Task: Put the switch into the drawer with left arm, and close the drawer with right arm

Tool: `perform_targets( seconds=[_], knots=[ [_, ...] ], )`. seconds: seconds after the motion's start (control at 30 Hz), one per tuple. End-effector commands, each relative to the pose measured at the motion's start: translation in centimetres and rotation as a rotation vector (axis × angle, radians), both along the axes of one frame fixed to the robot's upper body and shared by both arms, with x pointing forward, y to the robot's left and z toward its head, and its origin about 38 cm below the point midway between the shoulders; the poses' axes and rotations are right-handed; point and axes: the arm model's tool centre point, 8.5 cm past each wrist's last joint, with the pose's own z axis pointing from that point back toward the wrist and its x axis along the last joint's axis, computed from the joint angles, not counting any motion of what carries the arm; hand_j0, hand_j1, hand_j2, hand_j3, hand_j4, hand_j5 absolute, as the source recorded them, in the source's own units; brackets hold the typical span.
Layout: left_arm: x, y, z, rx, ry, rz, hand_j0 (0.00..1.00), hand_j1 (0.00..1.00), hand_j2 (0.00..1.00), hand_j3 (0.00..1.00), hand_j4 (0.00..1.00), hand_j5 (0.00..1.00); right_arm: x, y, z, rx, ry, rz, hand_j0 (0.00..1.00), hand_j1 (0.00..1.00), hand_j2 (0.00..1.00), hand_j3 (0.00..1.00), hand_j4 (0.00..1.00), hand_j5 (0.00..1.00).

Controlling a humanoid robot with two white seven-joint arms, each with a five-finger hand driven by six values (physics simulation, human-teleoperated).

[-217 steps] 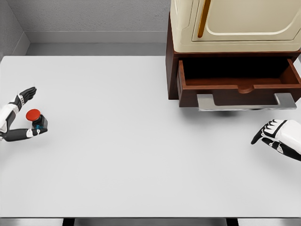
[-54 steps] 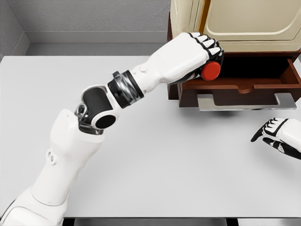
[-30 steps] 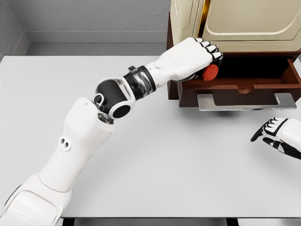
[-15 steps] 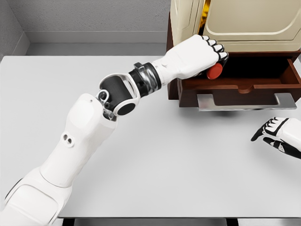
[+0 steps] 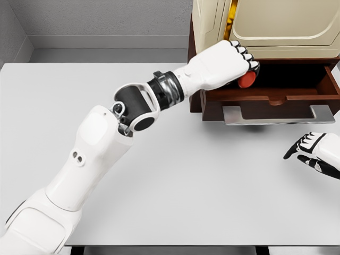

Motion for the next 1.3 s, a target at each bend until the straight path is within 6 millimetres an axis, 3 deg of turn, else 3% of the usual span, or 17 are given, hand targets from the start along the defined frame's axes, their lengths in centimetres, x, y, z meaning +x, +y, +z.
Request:
perform_targets(
  seconds=[0.0, 1.27],
  knots=[
    [-0.04, -0.07, -0.05, 0.0, 0.002, -0.002, 0.59, 0.59, 0.59, 0.59, 0.59, 0.59, 0.03, -0.01, 0.08, 0.004, 0.0, -0.001, 0.52, 0.52, 0.52, 0.52, 0.52, 0.52],
    [-0.23, -0.79, -0.6, 0.017, 0.002, 0.042, 0.73, 0.73, 0.73, 0.73, 0.73, 0.73, 0.08, -0.22, 0.06, 0.002, 0.001, -0.007, 0.52, 0.52, 0.52, 0.52, 0.52, 0.52]
  ],
)
